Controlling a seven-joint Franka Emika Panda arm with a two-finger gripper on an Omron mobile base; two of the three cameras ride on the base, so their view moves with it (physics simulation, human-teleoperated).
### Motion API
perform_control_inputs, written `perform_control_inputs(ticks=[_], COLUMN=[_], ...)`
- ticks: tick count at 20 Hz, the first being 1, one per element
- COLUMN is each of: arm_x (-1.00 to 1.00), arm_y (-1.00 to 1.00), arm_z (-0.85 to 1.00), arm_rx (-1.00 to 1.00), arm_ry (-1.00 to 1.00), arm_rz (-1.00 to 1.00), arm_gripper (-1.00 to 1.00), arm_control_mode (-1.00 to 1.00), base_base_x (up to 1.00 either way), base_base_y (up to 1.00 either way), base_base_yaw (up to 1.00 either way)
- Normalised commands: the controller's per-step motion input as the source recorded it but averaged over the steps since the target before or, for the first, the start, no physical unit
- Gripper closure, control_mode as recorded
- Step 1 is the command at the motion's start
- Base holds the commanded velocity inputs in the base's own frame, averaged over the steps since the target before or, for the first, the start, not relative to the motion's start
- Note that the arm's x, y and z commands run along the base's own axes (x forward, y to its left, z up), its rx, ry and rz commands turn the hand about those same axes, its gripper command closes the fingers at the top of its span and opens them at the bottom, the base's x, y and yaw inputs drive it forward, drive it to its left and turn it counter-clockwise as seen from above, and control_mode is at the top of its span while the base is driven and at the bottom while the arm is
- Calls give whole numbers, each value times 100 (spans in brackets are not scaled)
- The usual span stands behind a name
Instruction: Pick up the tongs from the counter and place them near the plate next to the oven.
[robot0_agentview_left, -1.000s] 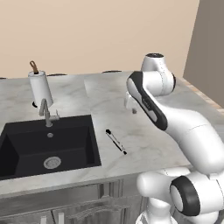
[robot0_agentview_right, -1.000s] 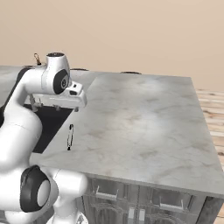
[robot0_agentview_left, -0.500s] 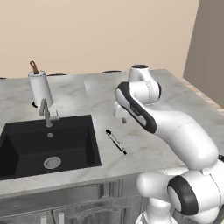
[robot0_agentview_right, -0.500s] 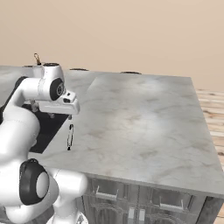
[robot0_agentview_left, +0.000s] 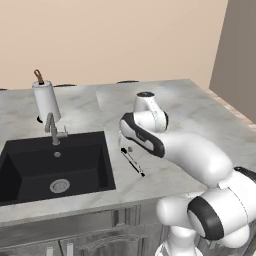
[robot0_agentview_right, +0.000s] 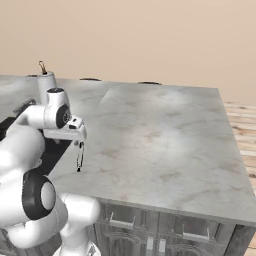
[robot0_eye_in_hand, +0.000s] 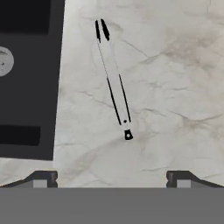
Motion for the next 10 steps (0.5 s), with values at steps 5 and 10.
perform_control_inputs(ticks=[5,10], arm_x=[65,62], arm_y=[14,3], arm_z=[-40,-37], arm_rx=[0,0], arm_ry=[3,7], arm_rz=[0,0], arm_gripper=[-100,-100], arm_control_mode=[-100,-100], base_base_x=[0,0], base_base_y=[0,0], base_base_yaw=[0,0])
